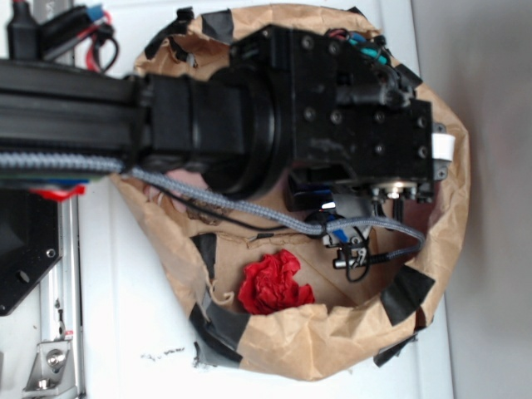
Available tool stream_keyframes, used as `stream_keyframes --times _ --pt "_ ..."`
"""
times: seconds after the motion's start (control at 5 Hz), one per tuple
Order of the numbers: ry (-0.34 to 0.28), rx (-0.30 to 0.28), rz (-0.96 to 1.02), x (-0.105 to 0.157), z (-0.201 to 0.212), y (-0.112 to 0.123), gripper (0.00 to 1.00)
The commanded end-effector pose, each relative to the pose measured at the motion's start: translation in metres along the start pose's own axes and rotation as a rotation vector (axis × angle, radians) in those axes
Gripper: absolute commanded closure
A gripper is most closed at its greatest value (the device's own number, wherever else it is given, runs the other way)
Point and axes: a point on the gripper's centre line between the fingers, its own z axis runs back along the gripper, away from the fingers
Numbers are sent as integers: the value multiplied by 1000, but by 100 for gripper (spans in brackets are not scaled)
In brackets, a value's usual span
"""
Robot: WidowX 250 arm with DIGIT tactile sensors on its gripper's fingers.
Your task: Grab the black box.
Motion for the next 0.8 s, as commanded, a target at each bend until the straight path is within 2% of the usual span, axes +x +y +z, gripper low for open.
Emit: stream_keyframes --times 0.0,0.2,0.6 --pt "-47 38 25 8 -12 3 100" --pt "-33 57 20 4 -26 4 100" --pt "-47 63 3 -6 -29 3 100"
